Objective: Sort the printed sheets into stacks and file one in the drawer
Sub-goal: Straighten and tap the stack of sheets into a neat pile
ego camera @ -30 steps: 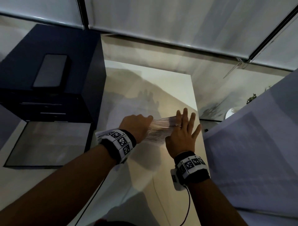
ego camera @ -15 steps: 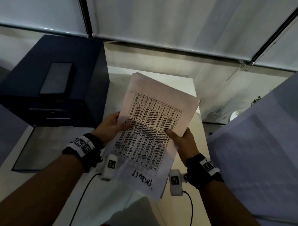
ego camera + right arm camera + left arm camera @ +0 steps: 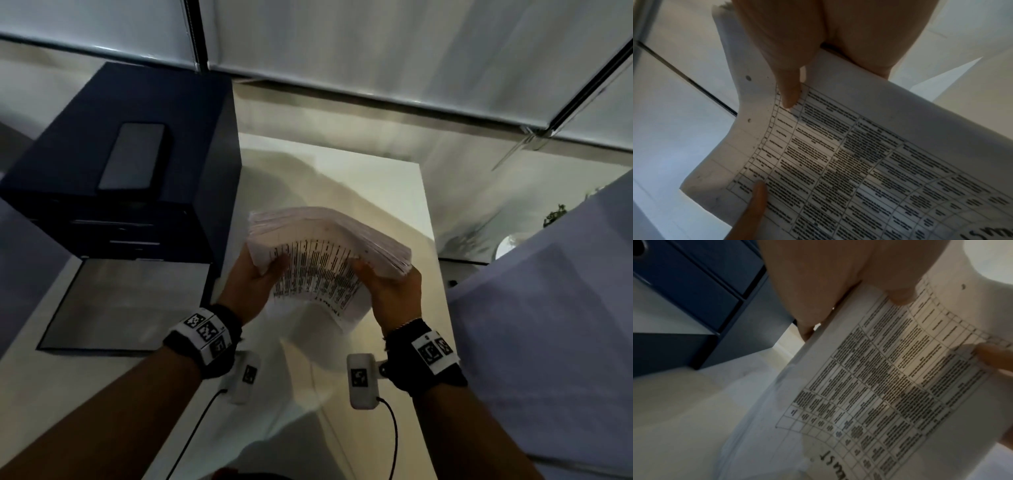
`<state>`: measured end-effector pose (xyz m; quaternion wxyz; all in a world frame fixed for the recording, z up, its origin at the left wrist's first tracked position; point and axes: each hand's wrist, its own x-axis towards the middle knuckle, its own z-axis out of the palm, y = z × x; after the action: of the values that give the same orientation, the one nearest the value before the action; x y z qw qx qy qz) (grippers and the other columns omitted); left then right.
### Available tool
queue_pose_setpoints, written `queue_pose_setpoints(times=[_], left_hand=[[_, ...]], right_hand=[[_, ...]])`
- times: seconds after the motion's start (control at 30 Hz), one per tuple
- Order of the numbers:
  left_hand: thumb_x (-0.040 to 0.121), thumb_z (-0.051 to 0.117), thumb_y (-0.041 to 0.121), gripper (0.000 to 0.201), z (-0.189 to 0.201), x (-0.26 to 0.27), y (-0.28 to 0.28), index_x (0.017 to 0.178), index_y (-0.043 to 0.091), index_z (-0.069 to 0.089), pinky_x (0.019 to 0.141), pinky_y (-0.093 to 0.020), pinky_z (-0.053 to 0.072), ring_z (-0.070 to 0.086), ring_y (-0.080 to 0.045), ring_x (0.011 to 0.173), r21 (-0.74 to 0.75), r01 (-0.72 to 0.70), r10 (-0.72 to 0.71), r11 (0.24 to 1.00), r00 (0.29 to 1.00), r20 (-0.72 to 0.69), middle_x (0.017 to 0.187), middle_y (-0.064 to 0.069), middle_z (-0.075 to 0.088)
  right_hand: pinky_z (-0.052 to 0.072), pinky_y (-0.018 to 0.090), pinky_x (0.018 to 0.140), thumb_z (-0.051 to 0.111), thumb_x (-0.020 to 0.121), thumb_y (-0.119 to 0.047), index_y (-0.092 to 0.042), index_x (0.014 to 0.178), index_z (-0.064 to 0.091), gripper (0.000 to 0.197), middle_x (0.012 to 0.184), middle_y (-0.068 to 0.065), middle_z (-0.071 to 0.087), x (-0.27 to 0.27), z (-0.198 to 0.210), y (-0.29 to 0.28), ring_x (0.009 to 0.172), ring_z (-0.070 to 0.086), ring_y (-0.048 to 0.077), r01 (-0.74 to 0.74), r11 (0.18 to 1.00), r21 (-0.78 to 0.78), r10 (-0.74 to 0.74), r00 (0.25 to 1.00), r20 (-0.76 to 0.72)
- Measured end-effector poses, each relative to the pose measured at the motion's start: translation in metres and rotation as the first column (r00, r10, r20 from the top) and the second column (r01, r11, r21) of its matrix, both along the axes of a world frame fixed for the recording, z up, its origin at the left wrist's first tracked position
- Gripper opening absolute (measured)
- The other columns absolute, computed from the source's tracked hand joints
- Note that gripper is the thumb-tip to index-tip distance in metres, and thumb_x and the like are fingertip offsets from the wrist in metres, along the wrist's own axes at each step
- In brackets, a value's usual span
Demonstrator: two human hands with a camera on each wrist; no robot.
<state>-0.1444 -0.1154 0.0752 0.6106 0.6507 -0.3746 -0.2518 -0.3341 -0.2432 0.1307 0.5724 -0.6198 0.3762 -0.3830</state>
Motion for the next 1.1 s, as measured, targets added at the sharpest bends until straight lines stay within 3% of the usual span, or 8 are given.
queue_pose_setpoints(times=[0.17, 0.37, 0.5, 0.63, 0.7, 0.8, 0.93, 1.1], left_hand=[[0.081, 0.063, 0.061, 0.080, 0.038, -0.003, -0.001, 0.132, 0.004, 0.037, 0.082, -0.023, 0.055, 0.065, -0.005, 0.104, -0.198, -0.080, 0.058, 0.977, 0.992, -0.113, 0.114, 0.012, 0.065], [0.096, 0.051, 0.016, 0.021, 0.071, -0.010, -0.019, 0.112, 0.003, 0.050, 0.059, -0.019, 0.049, 0.058, 0.000, 0.068, -0.311, -0.296, 0.267, 0.903, 0.955, -0.132, 0.082, 0.009, 0.057], [0.094, 0.050, 0.023, 0.020, 0.074, -0.007, -0.023, 0.095, 0.006, 0.059, 0.061, -0.022, 0.044, 0.053, -0.005, 0.069, -0.298, -0.345, 0.340, 0.890, 0.938, -0.068, 0.079, 0.004, 0.056], [0.097, 0.047, 0.023, 0.021, 0.076, -0.005, -0.025, 0.086, 0.008, 0.059, 0.058, -0.028, 0.044, 0.053, -0.010, 0.065, -0.263, -0.362, 0.376, 0.894, 0.927, 0.002, 0.074, 0.001, 0.055], [0.096, 0.047, 0.031, 0.023, 0.076, -0.003, -0.025, 0.094, 0.009, 0.056, 0.058, -0.024, 0.045, 0.054, -0.006, 0.067, -0.270, -0.317, 0.323, 0.909, 0.946, -0.025, 0.079, 0.003, 0.055], [0.083, 0.060, 0.062, 0.067, 0.064, 0.007, -0.017, 0.123, 0.011, 0.041, 0.066, -0.025, 0.055, 0.063, -0.007, 0.079, -0.298, -0.126, 0.087, 0.946, 0.986, -0.140, 0.096, 0.001, 0.057], [0.066, 0.055, 0.085, 0.101, 0.055, 0.010, -0.009, 0.141, 0.020, 0.037, 0.095, -0.048, 0.052, 0.061, -0.029, 0.115, -0.181, -0.017, -0.013, 0.983, 0.986, -0.166, 0.128, -0.011, 0.057], [0.065, 0.048, 0.090, 0.112, 0.061, 0.009, -0.006, 0.148, 0.016, 0.029, 0.097, -0.025, 0.048, 0.056, -0.011, 0.126, -0.177, -0.015, -0.028, 0.984, 0.972, -0.234, 0.134, 0.007, 0.058]], right_hand=[[0.052, 0.013, 0.067, 0.079, 0.072, 0.003, 0.000, 0.110, 0.063, 0.042, 0.083, -0.014, 0.073, 0.003, 0.018, -0.002, 0.078, 0.068, -0.002, 0.034, 0.999, -0.043, -0.029, 0.994, 0.105], [0.047, 0.014, 0.065, 0.066, 0.080, -0.021, -0.013, 0.099, 0.067, 0.021, 0.077, -0.016, 0.070, 0.015, 0.030, -0.005, 0.073, 0.063, -0.001, 0.160, 0.981, -0.111, -0.138, 0.974, 0.179], [0.052, 0.025, 0.072, 0.057, 0.086, -0.013, -0.014, 0.103, 0.064, 0.019, 0.087, 0.005, 0.074, 0.017, 0.034, -0.004, 0.083, 0.068, 0.019, 0.191, 0.975, -0.114, -0.159, 0.957, 0.243], [0.051, 0.021, 0.073, 0.057, 0.092, -0.005, -0.021, 0.112, 0.058, 0.025, 0.093, 0.009, 0.073, 0.020, 0.034, -0.004, 0.087, 0.069, 0.016, 0.202, 0.964, -0.174, -0.166, 0.965, 0.203], [0.050, 0.021, 0.077, 0.053, 0.097, -0.016, -0.017, 0.122, 0.052, 0.026, 0.096, 0.011, 0.073, 0.016, 0.033, -0.005, 0.090, 0.068, 0.015, 0.191, 0.967, -0.170, -0.147, 0.959, 0.243], [0.052, 0.021, 0.081, 0.071, 0.079, -0.048, -0.012, 0.136, 0.036, 0.076, 0.104, 0.002, 0.072, 0.007, 0.025, -0.002, 0.097, 0.068, 0.013, 0.083, 0.987, -0.136, -0.041, 0.957, 0.287], [0.053, 0.016, 0.076, 0.084, 0.059, -0.017, -0.007, 0.129, 0.046, 0.080, 0.102, -0.017, 0.070, 0.005, 0.012, 0.000, 0.096, 0.066, 0.001, -0.004, 0.997, -0.076, 0.018, 0.983, 0.185], [0.056, 0.021, 0.080, 0.084, 0.060, 0.009, -0.001, 0.123, 0.054, 0.070, 0.107, 0.000, 0.067, 0.002, 0.006, -0.006, 0.095, 0.066, 0.004, 0.018, 0.997, -0.071, -0.010, 0.993, 0.118]])
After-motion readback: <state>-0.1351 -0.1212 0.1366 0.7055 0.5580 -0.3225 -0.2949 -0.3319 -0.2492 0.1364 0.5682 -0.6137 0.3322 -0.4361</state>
